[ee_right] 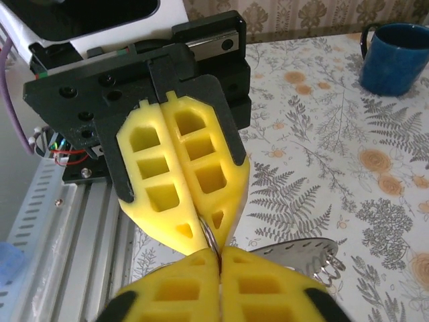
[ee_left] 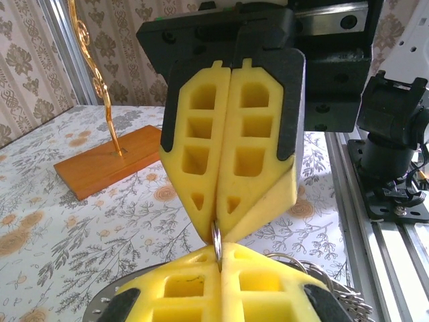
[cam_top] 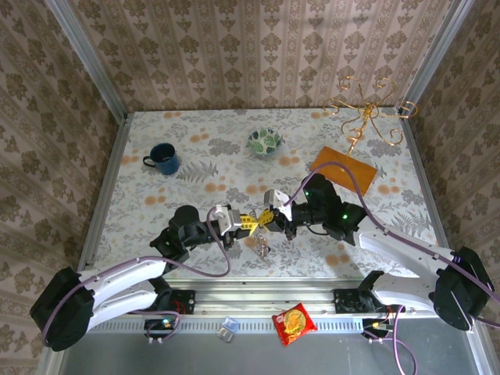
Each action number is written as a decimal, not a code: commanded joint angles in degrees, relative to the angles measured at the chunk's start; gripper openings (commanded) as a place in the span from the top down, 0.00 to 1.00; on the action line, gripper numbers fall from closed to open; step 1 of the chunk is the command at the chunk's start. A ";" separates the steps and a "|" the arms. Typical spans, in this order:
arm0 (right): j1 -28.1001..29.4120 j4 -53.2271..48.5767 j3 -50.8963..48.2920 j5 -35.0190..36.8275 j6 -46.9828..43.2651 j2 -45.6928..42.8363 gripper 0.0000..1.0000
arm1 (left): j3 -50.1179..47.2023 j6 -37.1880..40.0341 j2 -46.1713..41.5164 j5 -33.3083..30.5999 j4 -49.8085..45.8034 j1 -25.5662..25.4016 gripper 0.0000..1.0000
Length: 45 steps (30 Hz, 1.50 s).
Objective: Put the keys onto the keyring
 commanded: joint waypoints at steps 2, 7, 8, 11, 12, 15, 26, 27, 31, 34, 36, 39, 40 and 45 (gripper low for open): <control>0.13 -3.37 3.65 -2.54 -3.47 1.04 1.00 | 0.01 -0.31 -0.35 1.11 3.17 -0.13 1.00; 0.17 -8.80 6.28 -0.09 -7.40 1.21 1.00 | 1.88 2.04 -1.28 -3.11 -4.48 -0.19 0.82; 0.22 -10.16 7.01 0.57 -8.44 1.43 1.00 | 2.64 2.62 -1.40 -3.88 -6.91 -0.15 0.82; 0.80 -15.61 9.69 2.89 -11.69 2.47 1.00 | 5.37 4.87 -1.17 -5.02 -13.75 -0.23 0.84; 1.14 -17.15 10.50 3.82 -12.69 2.85 1.00 | 5.79 5.11 -0.97 -5.25 -14.70 -0.29 0.85; 2.61 -20.78 12.56 6.65 -15.37 3.98 1.00 | 6.25 4.99 -0.72 -5.13 -14.71 -0.26 0.86; 3.80 -19.02 12.45 8.24 -14.00 3.45 0.96 | 6.10 4.58 -0.94 -2.70 -12.92 -0.24 1.00; 3.28 -17.32 11.26 8.10 -12.51 2.59 0.85 | 6.00 4.57 -1.00 -2.45 -12.69 -0.28 1.00; 0.86 -10.50 5.13 7.84 -6.24 -0.75 0.68 | 5.35 4.18 -1.28 -2.09 -11.86 -0.24 1.00; 0.66 -5.83 0.79 9.64 -3.47 -2.77 0.65 | 4.97 3.82 -1.49 -1.41 -11.12 -0.28 1.00; 0.75 -4.24 -1.05 11.59 -3.04 -3.01 0.64 | 4.78 3.63 -1.59 -1.18 -10.73 -0.28 1.00; 0.90 -3.06 -2.01 10.47 -2.43 -1.68 0.63 | 4.50 3.38 -1.59 -0.67 -10.12 -0.27 1.00; 1.06 -2.20 -2.15 9.61 -2.18 -0.99 0.62 | 4.46 3.23 -1.59 -0.49 -9.86 -0.22 1.00; 1.17 2.21 -2.38 5.06 -0.46 1.90 0.58 | 4.32 2.84 -1.67 -0.32 -9.37 -0.28 1.00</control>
